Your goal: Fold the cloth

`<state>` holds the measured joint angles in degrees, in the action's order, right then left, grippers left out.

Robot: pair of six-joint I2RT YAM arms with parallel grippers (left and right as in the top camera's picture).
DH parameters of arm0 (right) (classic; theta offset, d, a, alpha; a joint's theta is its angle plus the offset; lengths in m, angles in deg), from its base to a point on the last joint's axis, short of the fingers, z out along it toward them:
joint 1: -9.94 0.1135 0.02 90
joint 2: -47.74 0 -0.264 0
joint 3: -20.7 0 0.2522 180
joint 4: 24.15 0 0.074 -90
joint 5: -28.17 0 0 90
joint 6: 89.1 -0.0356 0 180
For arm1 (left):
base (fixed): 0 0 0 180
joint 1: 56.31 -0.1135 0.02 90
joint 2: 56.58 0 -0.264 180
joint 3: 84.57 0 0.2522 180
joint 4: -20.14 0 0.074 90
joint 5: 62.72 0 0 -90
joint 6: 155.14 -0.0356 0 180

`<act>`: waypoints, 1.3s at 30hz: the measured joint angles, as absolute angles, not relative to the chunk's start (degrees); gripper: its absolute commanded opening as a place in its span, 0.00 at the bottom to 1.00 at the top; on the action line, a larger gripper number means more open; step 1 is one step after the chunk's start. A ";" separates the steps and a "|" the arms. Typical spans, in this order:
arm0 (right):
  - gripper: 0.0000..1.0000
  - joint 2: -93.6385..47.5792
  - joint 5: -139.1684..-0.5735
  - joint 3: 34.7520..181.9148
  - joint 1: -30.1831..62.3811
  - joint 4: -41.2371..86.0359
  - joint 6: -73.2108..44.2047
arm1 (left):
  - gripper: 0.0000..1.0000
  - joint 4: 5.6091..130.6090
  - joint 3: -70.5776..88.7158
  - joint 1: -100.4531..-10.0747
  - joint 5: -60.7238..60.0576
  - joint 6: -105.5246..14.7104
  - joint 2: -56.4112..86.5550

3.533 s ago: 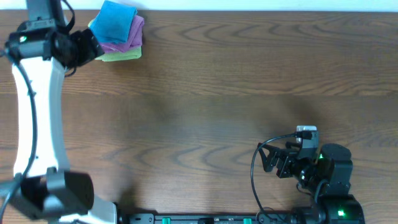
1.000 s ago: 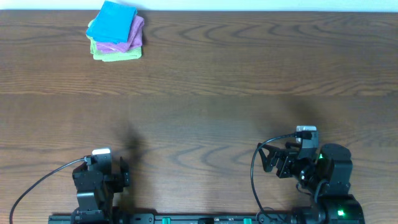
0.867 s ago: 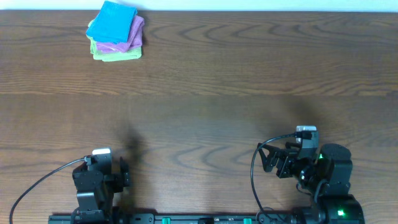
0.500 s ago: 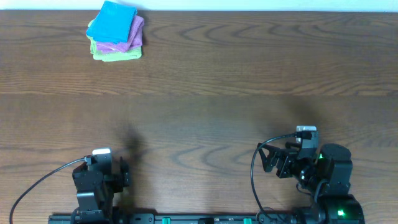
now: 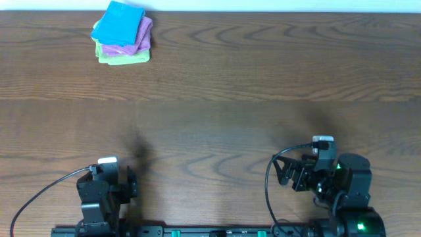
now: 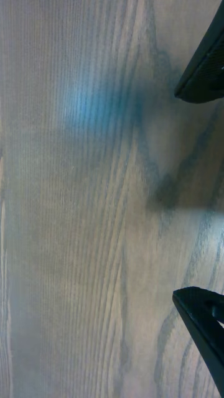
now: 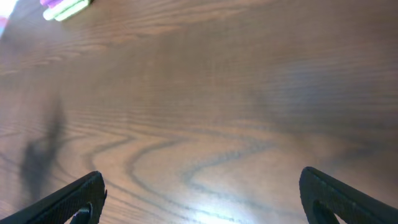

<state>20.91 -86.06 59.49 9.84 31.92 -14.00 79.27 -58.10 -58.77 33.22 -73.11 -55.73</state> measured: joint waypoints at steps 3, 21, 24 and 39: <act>0.99 23.49 -83.15 59.38 9.84 33.10 -13.91 | 0.95 79.27 -58.10 -58.75 33.24 -73.11 -55.73; 0.99 42.38 -67.59 49.42 9.86 36.44 -0.73 | 0.95 79.20 -58.16 -58.71 33.22 -73.13 -55.73; 0.99 44.02 -67.04 47.21 9.86 36.51 -0.27 | 0.95 79.20 -58.16 -58.71 33.22 -73.13 -55.73; 0.99 46.79 -65.86 45.55 9.75 36.49 0.12 | 0.95 79.20 -58.16 -58.71 33.22 -73.13 -55.73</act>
